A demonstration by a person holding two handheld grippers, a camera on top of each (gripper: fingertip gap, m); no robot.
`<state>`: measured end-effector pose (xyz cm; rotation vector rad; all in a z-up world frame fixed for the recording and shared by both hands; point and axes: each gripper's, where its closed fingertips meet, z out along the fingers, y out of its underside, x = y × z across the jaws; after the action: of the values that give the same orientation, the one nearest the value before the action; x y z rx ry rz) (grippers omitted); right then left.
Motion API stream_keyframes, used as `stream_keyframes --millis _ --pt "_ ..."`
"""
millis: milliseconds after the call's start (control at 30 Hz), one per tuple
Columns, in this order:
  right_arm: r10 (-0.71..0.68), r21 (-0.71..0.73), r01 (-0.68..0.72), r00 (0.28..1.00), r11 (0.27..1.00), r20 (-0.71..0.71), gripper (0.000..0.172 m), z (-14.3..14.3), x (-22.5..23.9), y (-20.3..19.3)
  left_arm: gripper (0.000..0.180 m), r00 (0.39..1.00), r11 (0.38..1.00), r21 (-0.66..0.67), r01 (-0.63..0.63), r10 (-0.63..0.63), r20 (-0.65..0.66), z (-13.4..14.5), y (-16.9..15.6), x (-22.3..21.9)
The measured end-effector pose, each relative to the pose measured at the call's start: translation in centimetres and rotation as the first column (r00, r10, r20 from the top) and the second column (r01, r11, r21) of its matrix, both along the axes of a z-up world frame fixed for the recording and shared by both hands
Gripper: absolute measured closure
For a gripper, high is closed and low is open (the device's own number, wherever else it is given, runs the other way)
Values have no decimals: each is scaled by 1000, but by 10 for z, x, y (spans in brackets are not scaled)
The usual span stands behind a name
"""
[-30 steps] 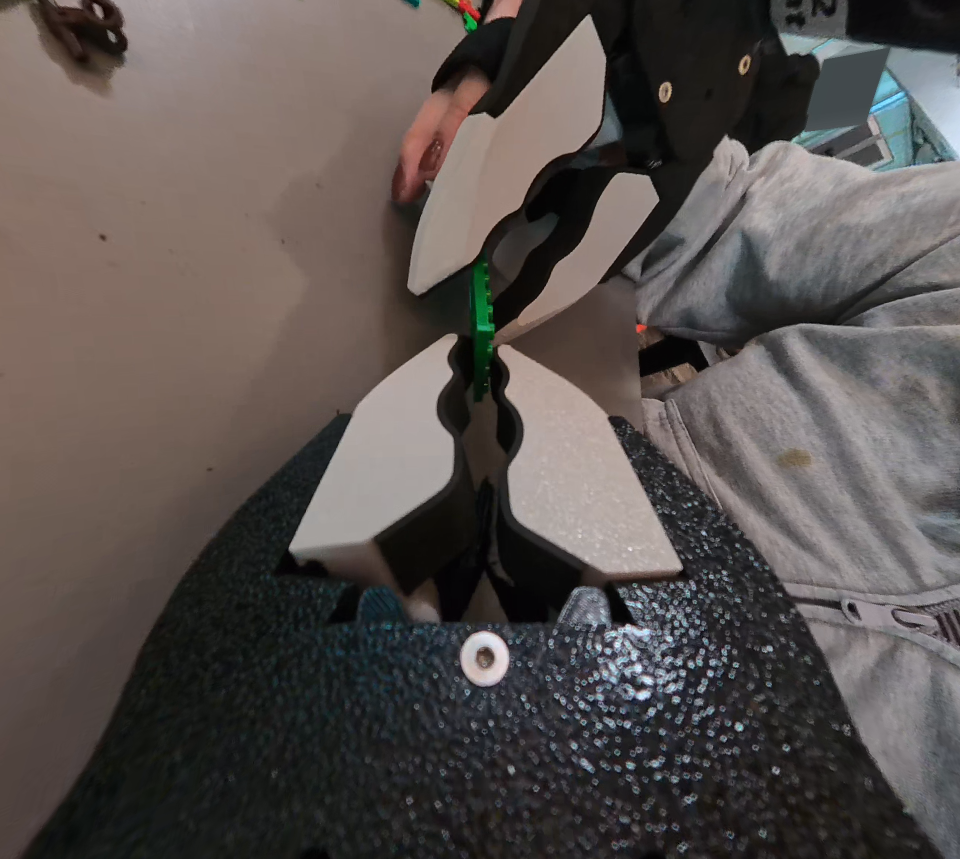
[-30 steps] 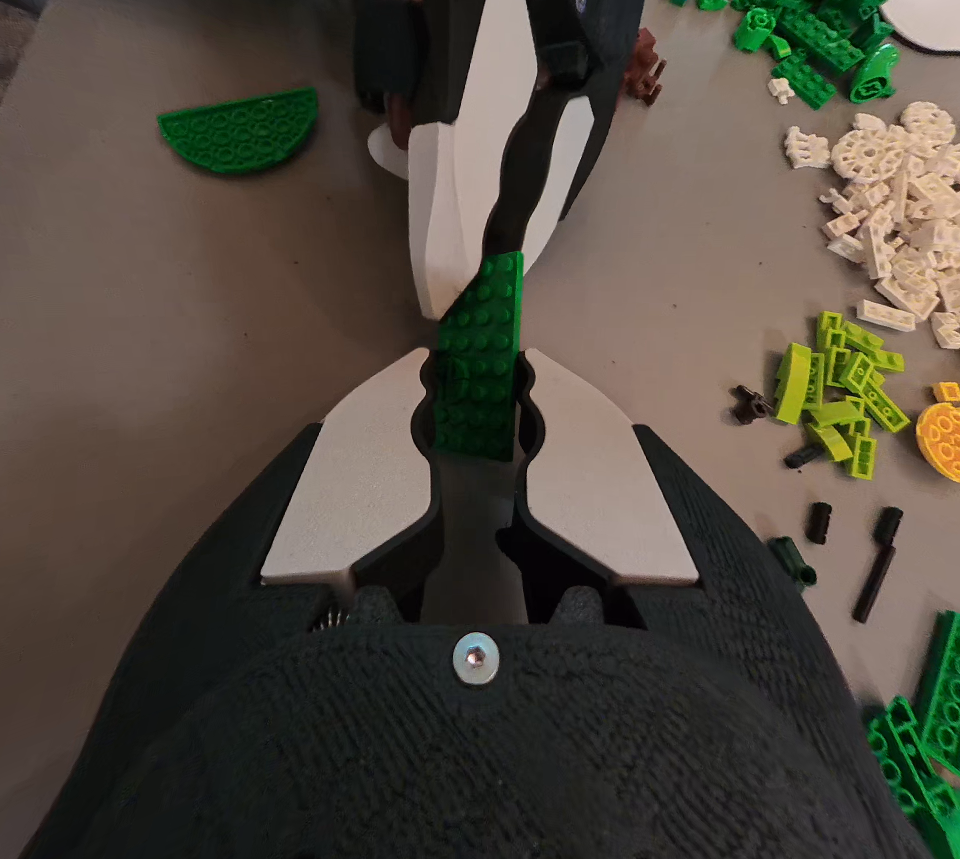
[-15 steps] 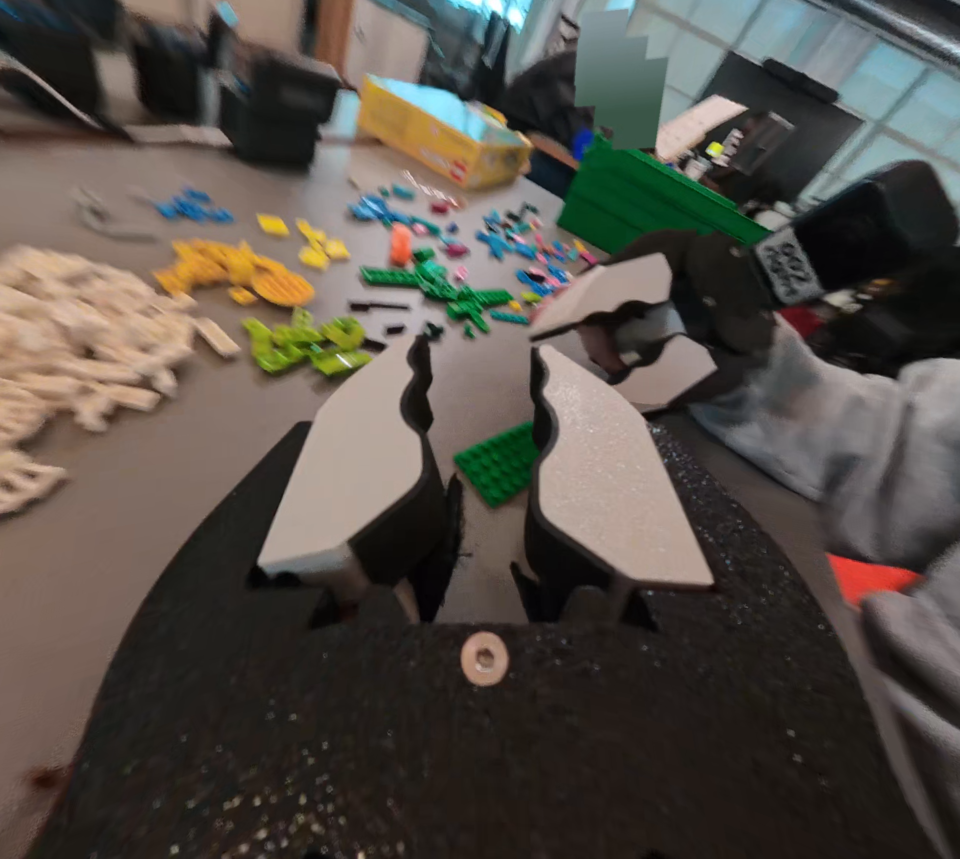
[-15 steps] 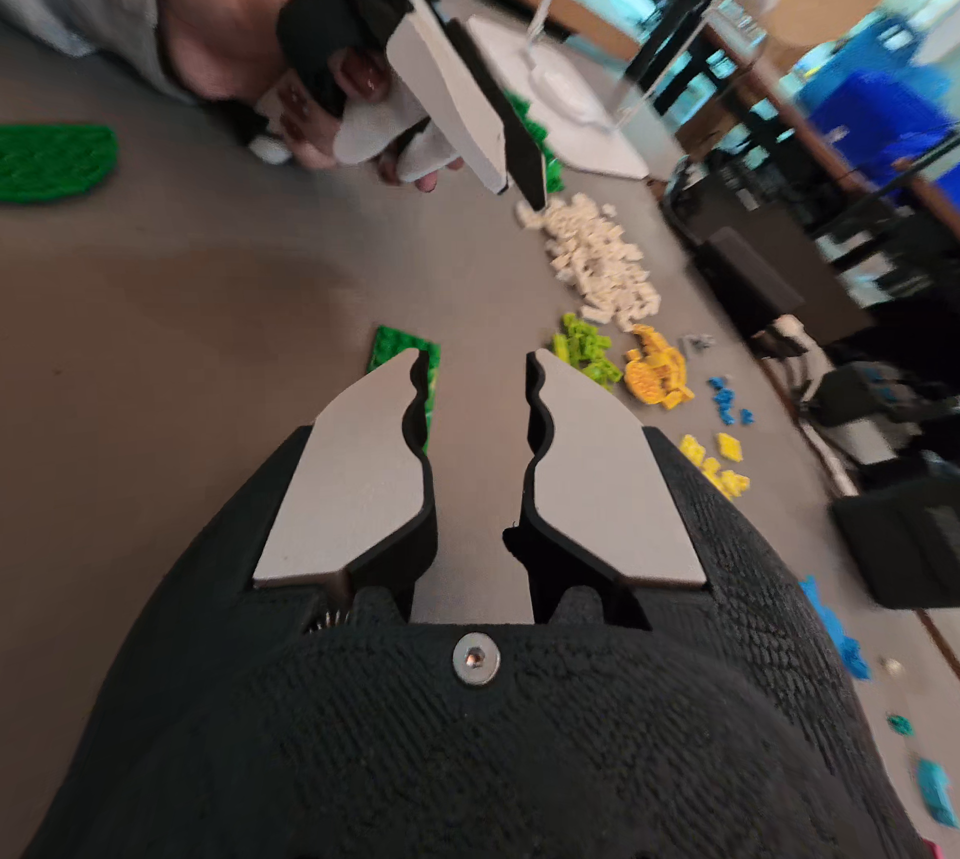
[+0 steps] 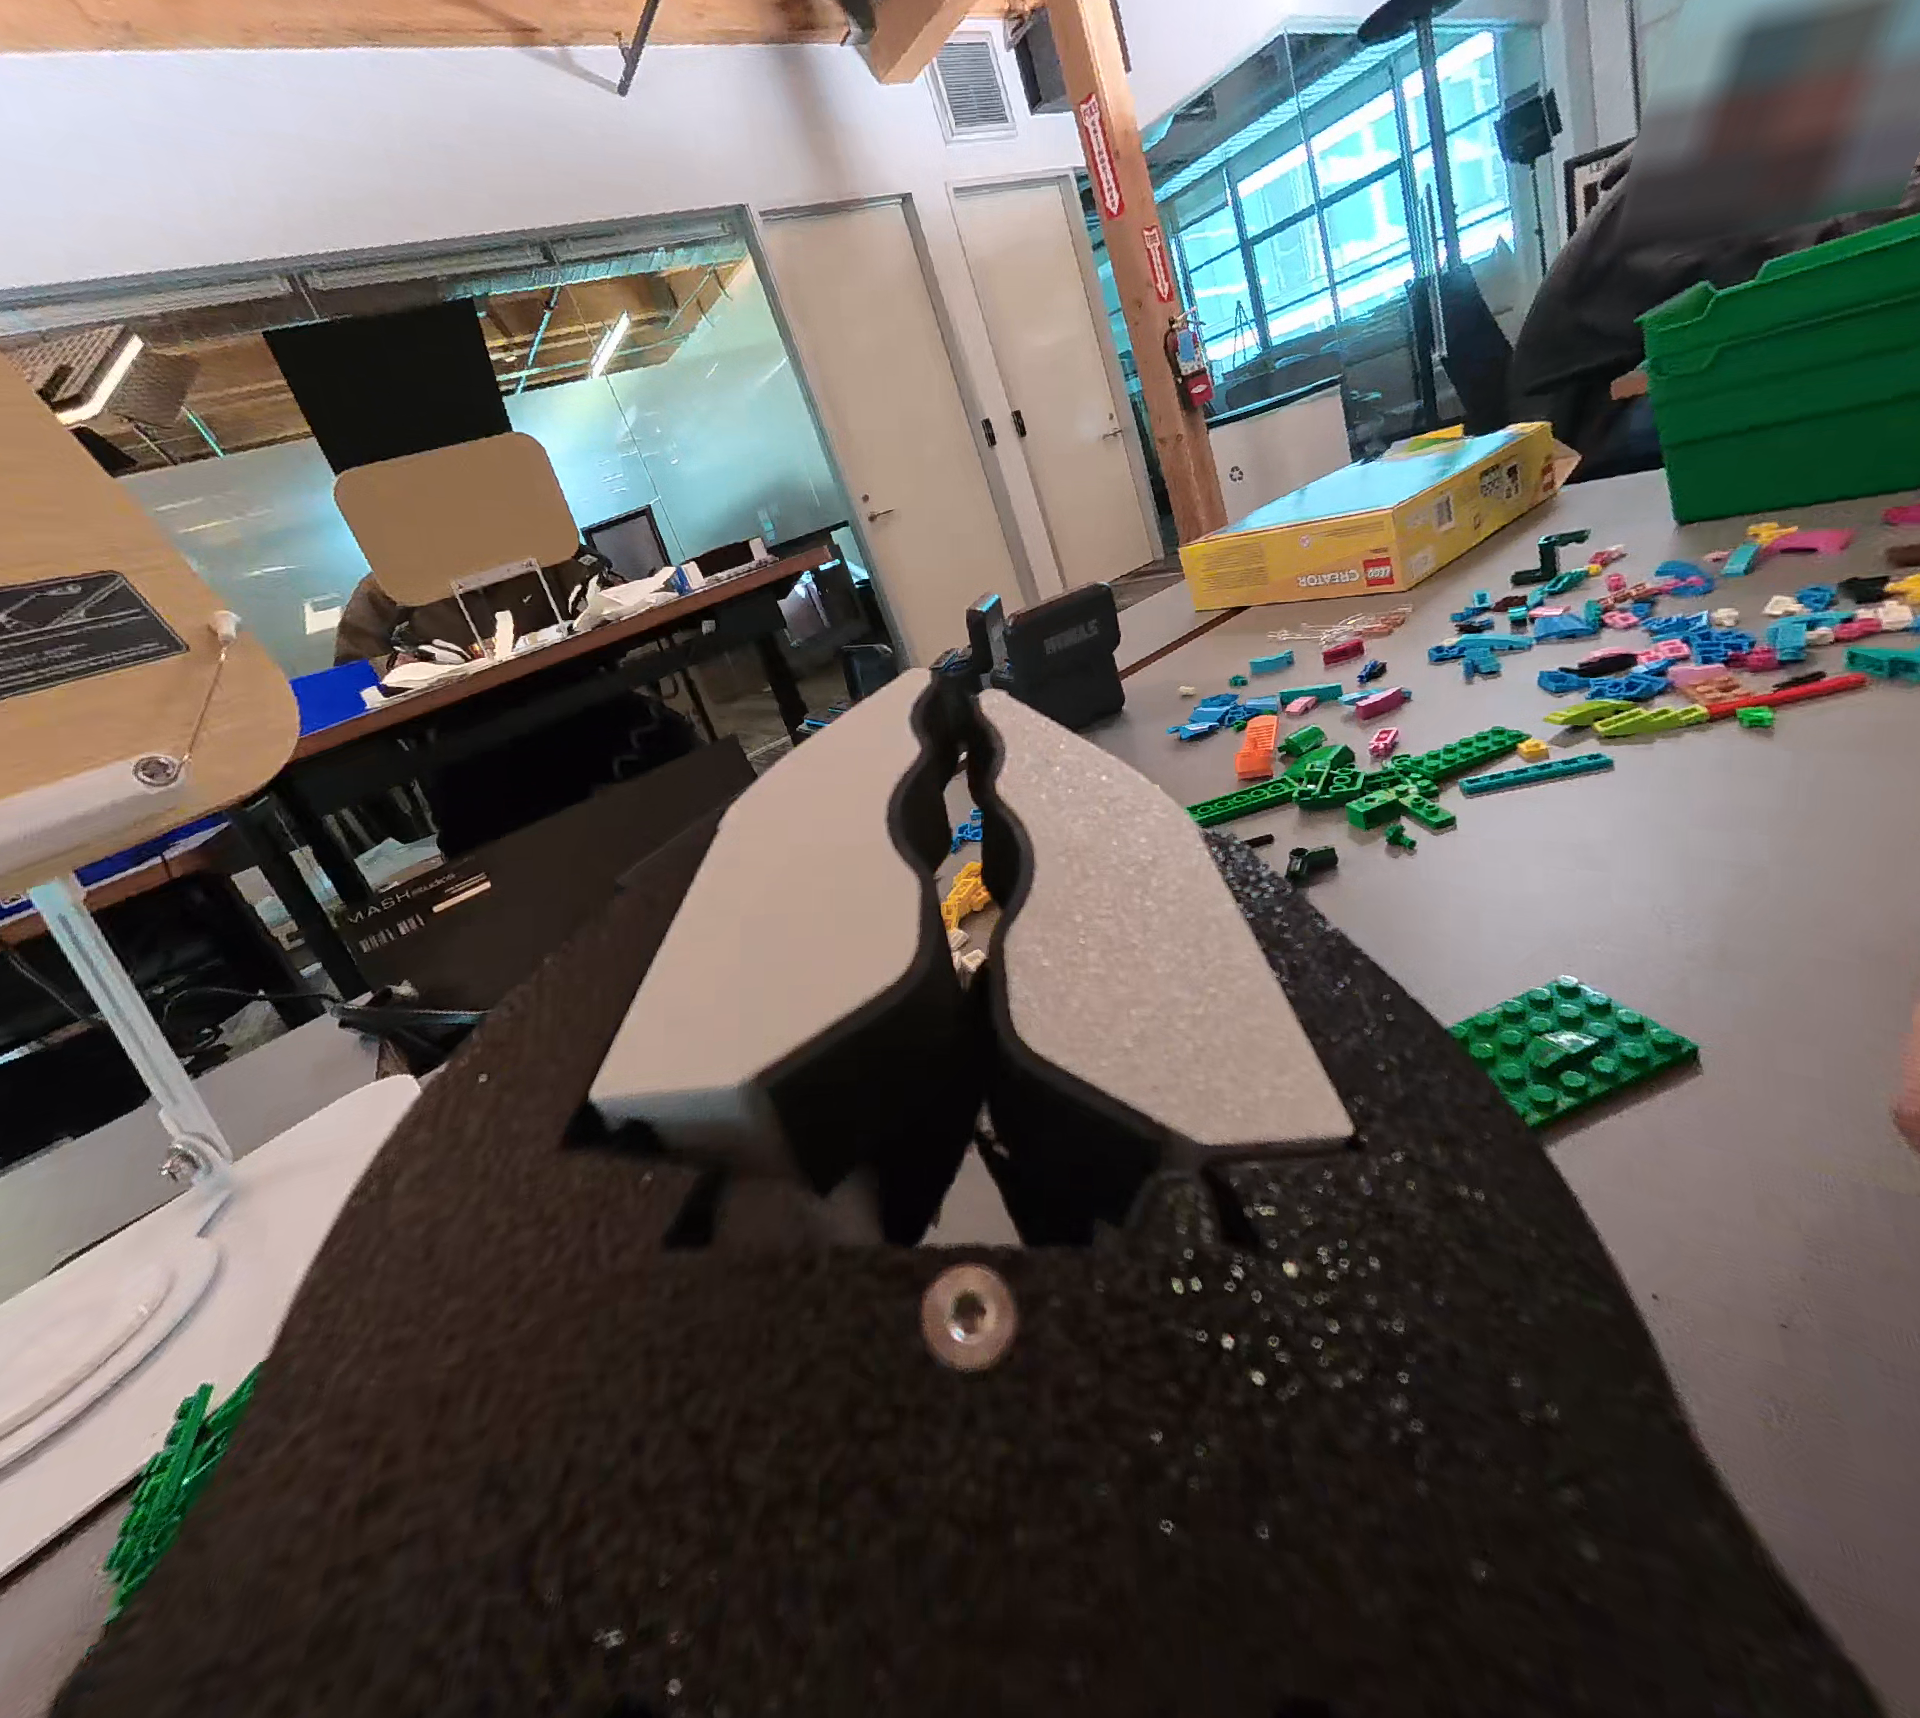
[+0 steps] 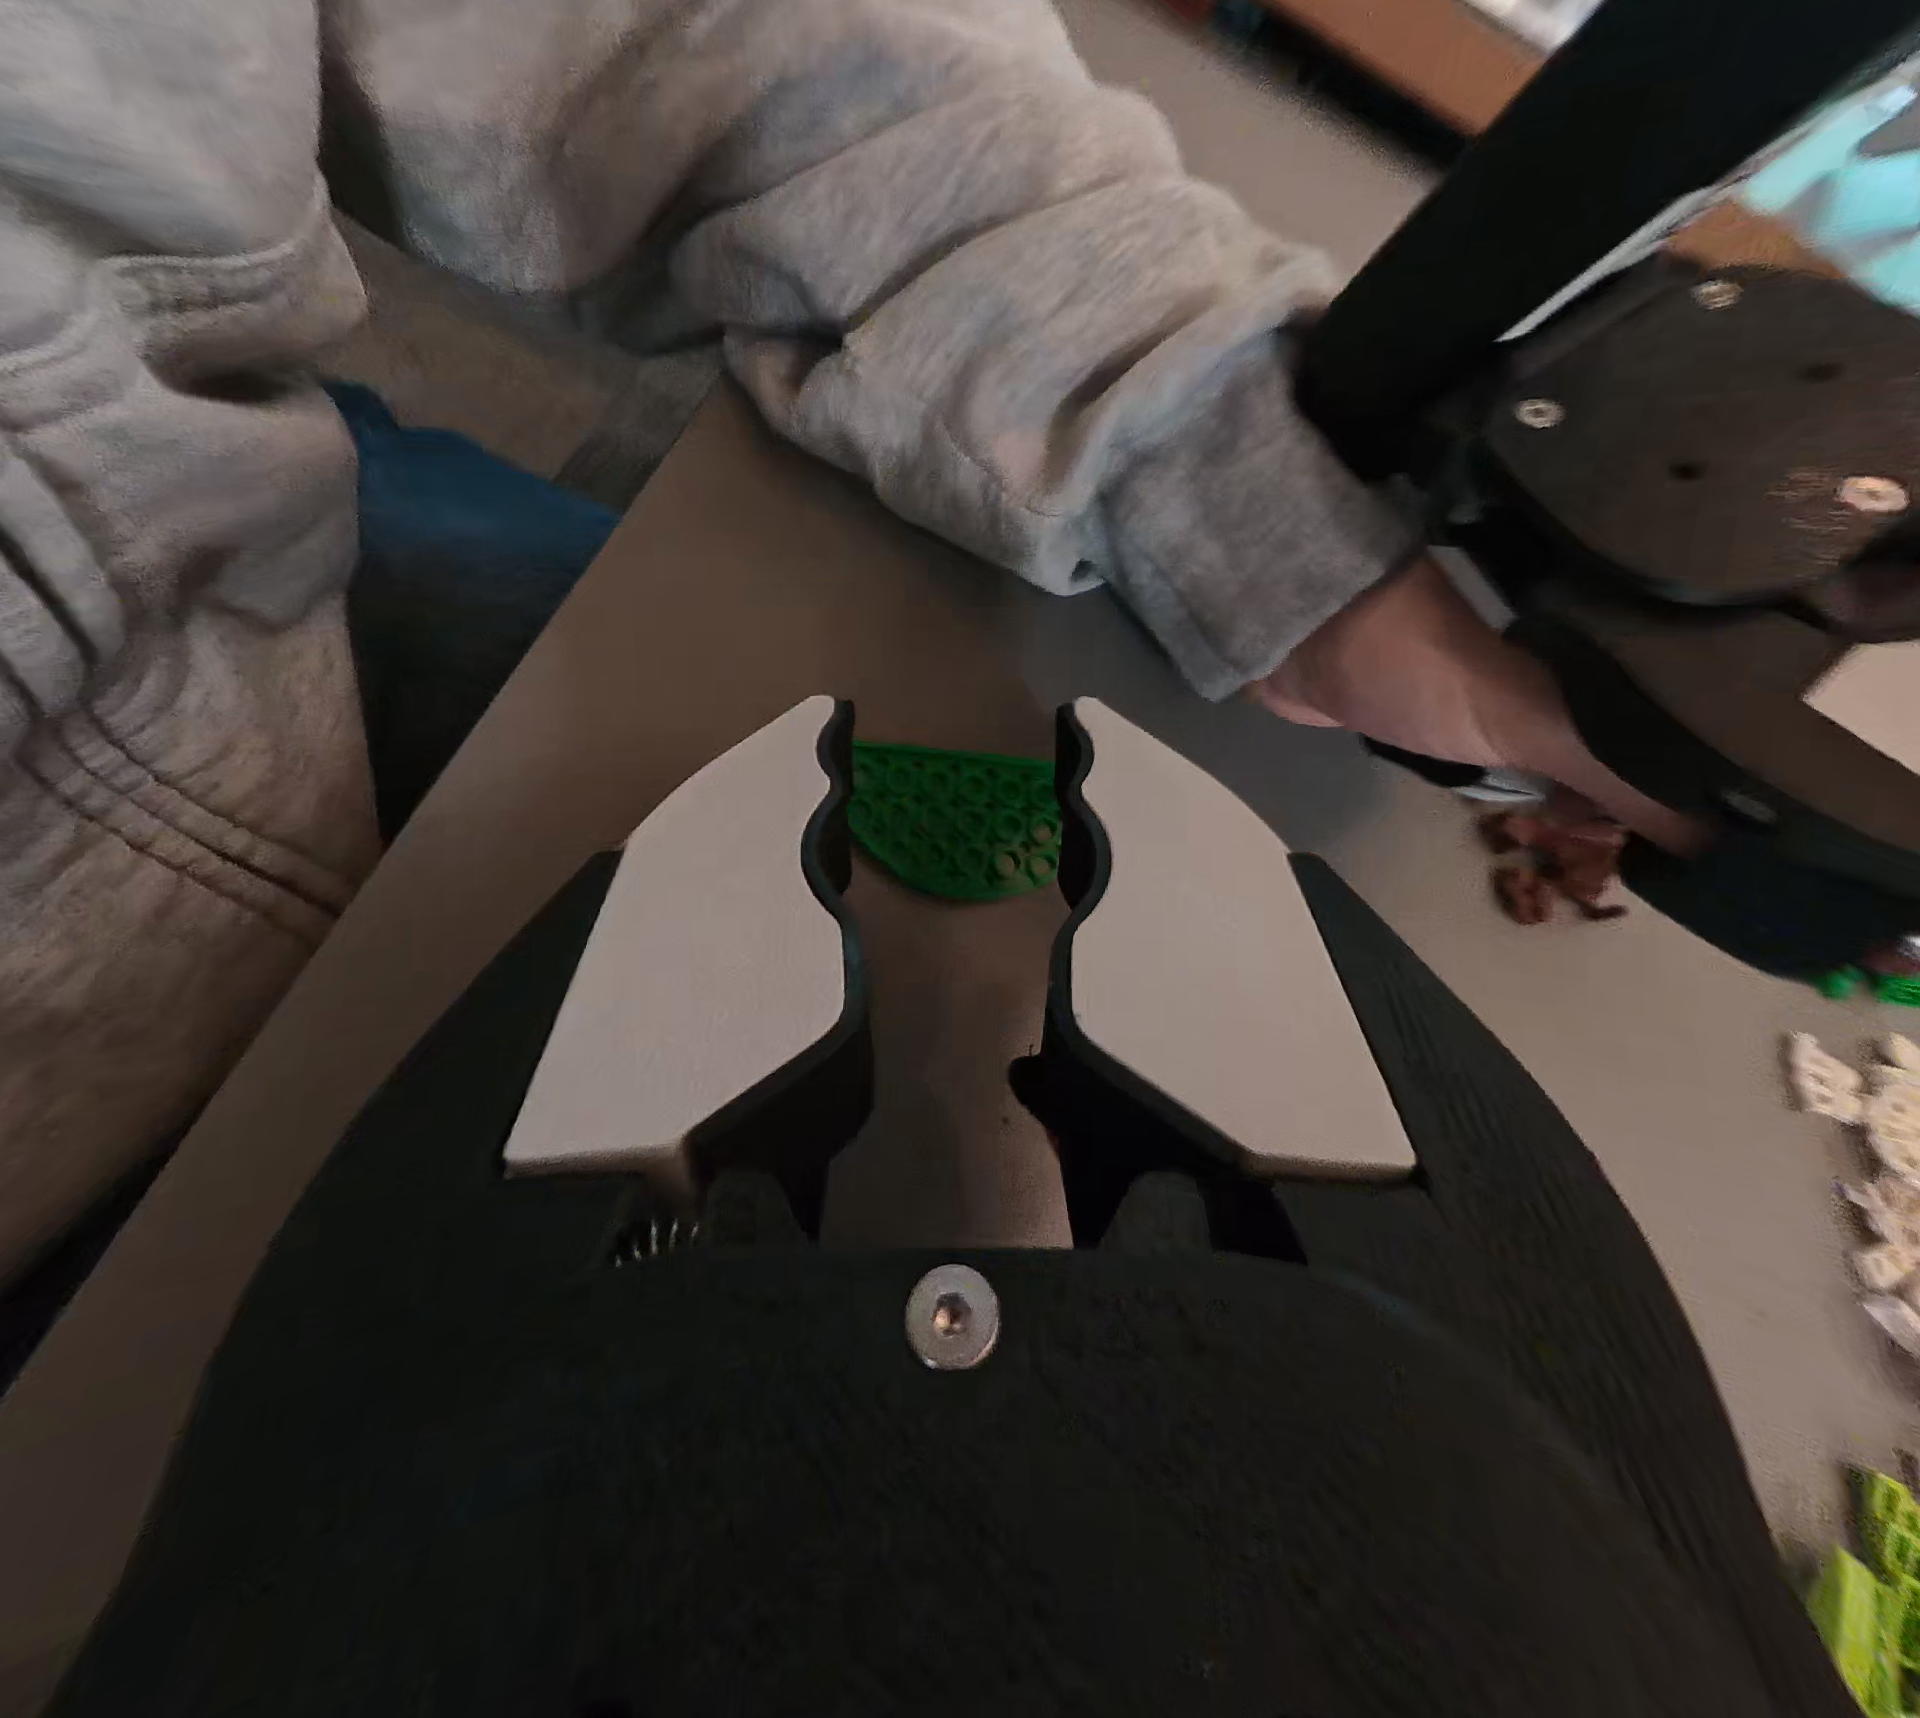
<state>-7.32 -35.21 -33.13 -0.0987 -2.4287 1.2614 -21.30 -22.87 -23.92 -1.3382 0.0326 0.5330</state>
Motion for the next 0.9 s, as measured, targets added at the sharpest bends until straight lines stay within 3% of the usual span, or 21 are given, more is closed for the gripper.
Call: stream_keyframes --millis 200,300,400,533,667,833,900 --pt "3 239 -13 999 971 42 138 -31 -4 -6 180 999 1000 7 2 -3 34 -1 -1 -4" --pt "-83 289 63 995 955 59 144 -33 -14 13 180 998 1000 7 15 -16 60 -3 -1 -4" --pt "-199 336 158 976 929 92 140 -33 -20 43 180 997 1000 15 21 -22 70 -2 -1 -4" --pt "-262 203 247 964 948 53 129 -19 -22 47 180 996 999 46 22 -26 89 2 -5 -4" --pt "-330 179 310 939 934 98 117 -32 -26 40 180 994 998 66 4 -11 109 4 -8 -10" --pt "-530 180 500 824 847 200 122 -37 -43 42 180 985 997 81 -17 3 171 3 -12 -19" --pt "-553 204 516 799 832 235 129 -39 -44 43 180 981 996 86 -15 -2 195 3 -12 -22"
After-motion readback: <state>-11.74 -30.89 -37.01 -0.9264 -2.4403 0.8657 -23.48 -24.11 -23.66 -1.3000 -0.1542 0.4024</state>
